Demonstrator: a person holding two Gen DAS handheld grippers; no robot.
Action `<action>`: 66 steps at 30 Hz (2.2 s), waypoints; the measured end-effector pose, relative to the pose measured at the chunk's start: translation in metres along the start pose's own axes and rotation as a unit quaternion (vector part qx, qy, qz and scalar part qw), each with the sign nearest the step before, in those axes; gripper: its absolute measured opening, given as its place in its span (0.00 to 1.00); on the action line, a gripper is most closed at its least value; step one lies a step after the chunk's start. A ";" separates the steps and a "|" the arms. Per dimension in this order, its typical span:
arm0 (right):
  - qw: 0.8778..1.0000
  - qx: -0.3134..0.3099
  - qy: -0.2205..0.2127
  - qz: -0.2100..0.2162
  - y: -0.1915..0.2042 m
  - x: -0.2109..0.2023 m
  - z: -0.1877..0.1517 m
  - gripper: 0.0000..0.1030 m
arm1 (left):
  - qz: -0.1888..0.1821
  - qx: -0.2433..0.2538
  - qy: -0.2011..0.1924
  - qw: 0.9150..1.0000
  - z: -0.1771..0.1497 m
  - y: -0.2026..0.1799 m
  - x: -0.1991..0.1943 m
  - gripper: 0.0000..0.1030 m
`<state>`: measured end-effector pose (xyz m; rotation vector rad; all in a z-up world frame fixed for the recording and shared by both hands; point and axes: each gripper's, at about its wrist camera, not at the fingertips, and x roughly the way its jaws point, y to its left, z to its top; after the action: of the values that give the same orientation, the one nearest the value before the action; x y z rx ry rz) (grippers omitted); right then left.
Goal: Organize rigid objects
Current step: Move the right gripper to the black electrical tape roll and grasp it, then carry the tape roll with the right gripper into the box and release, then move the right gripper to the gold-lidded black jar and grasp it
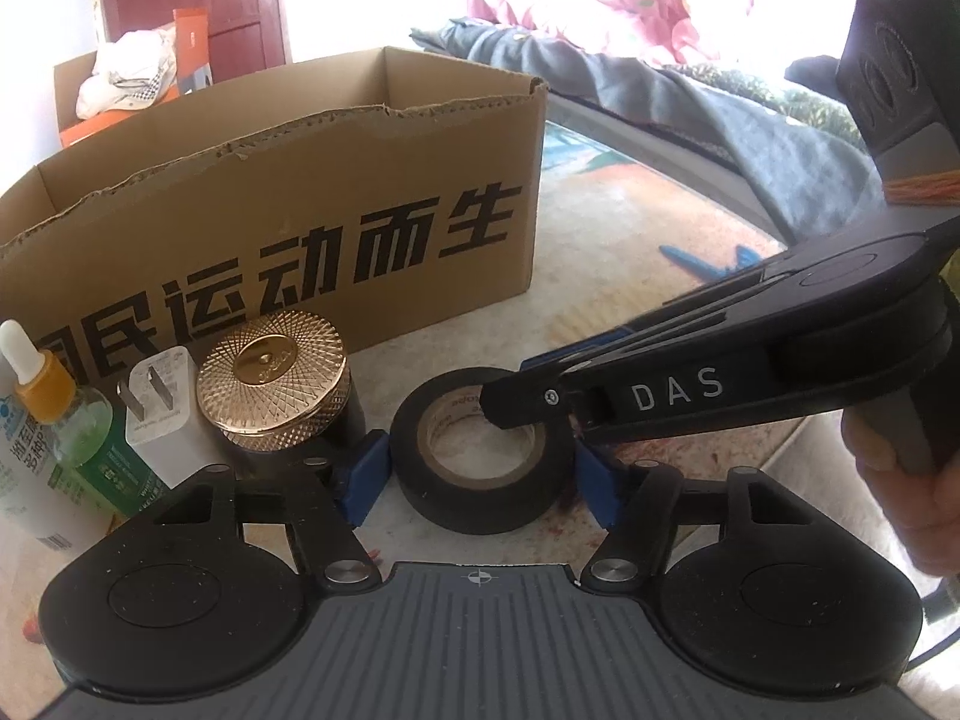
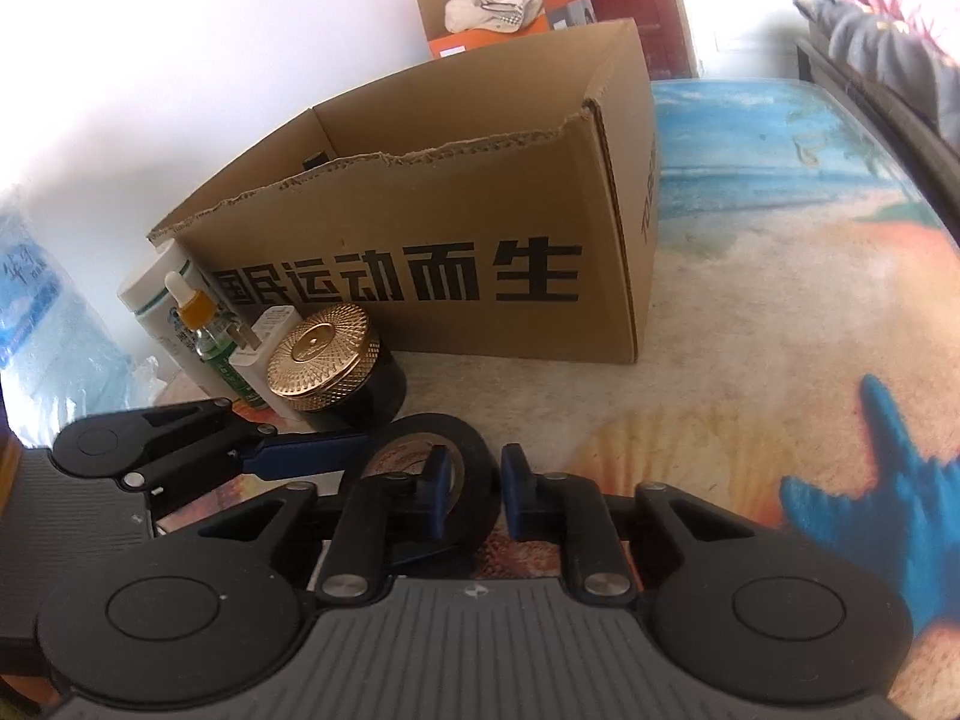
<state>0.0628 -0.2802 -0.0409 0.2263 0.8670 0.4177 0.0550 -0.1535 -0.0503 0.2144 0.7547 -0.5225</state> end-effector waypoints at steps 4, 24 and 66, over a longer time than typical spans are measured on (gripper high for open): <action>1.000 -0.005 -0.011 -0.008 0.008 -0.016 0.000 0.19 | -0.005 0.009 -0.015 1.000 0.001 -0.003 -0.014 0.64; 0.982 -0.169 -0.067 0.043 0.100 -0.049 0.156 0.20 | 0.056 -0.019 -0.085 0.995 0.115 0.080 -0.098 0.64; 0.985 0.004 0.033 0.168 0.020 -0.009 0.169 0.21 | -0.041 -0.124 0.025 0.991 0.120 0.165 -0.081 0.90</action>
<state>0.1833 -0.2699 0.0789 0.3703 0.8975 0.7401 0.1639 -0.0266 0.0927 -0.0359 0.8724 -0.4975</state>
